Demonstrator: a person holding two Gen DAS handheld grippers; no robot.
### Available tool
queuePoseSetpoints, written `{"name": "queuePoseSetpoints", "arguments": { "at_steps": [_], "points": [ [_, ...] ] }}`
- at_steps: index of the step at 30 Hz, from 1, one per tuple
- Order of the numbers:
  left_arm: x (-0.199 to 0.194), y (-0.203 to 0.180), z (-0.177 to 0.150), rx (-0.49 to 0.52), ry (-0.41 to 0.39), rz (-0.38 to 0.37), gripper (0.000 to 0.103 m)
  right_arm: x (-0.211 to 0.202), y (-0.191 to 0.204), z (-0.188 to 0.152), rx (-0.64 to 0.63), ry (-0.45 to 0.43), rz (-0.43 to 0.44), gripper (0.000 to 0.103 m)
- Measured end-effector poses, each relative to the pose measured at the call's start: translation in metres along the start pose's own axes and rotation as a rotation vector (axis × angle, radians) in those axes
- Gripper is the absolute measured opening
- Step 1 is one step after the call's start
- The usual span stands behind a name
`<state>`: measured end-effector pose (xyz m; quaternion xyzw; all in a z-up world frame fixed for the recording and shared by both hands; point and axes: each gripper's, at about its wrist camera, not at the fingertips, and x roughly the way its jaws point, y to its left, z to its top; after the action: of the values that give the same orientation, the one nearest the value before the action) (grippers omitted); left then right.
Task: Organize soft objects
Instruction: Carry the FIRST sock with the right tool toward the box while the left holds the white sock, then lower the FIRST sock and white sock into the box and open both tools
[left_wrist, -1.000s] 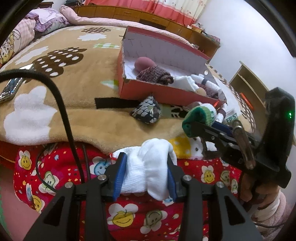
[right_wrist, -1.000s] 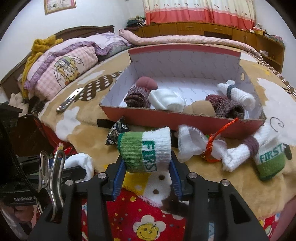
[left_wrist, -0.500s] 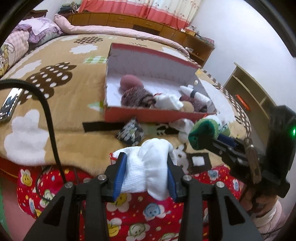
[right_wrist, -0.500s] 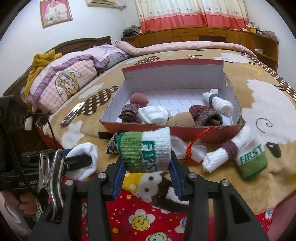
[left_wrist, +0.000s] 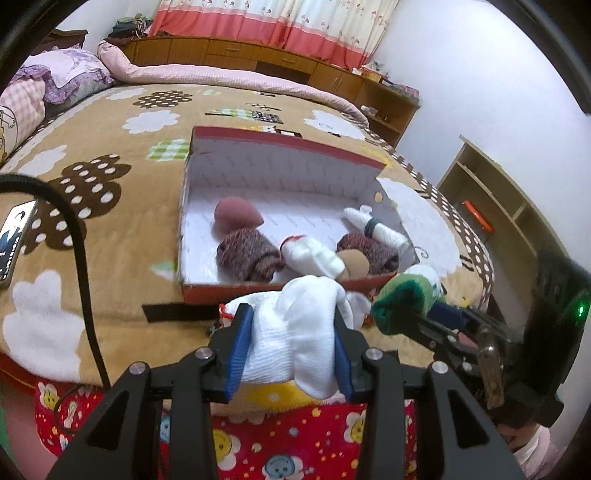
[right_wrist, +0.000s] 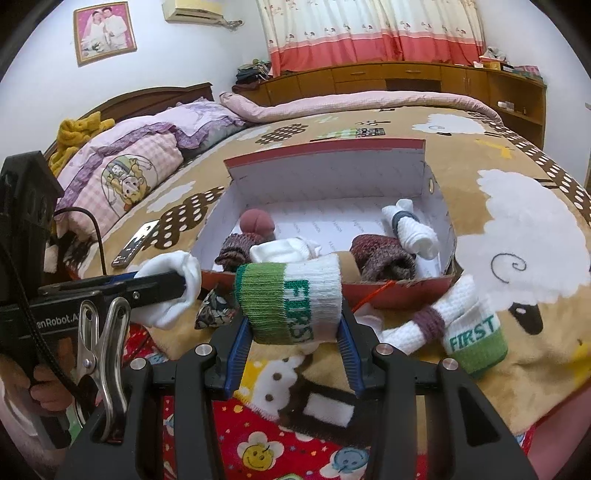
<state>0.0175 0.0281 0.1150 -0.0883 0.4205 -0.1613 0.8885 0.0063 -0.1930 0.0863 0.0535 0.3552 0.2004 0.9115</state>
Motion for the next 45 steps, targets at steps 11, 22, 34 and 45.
{"name": "queuePoseSetpoints", "arguments": {
  "at_steps": [11, 22, 34, 45],
  "points": [
    [0.016, -0.012, 0.026, 0.019, -0.012, -0.027, 0.042, 0.004, -0.011, 0.019, 0.014, -0.022, -0.007, 0.044],
    [0.043, -0.015, 0.058, 0.022, -0.044, -0.003, 0.042, 0.009, -0.022, 0.04, 0.012, -0.053, -0.043, 0.044],
    [0.071, -0.013, 0.066, 0.025, -0.034, 0.024, 0.042, 0.025, -0.029, 0.055, 0.004, -0.057, -0.069, 0.044],
    [0.093, -0.016, 0.063, 0.051, -0.03, 0.063, 0.042, 0.048, -0.039, 0.074, 0.0, -0.059, -0.108, 0.044]
  ]
}}
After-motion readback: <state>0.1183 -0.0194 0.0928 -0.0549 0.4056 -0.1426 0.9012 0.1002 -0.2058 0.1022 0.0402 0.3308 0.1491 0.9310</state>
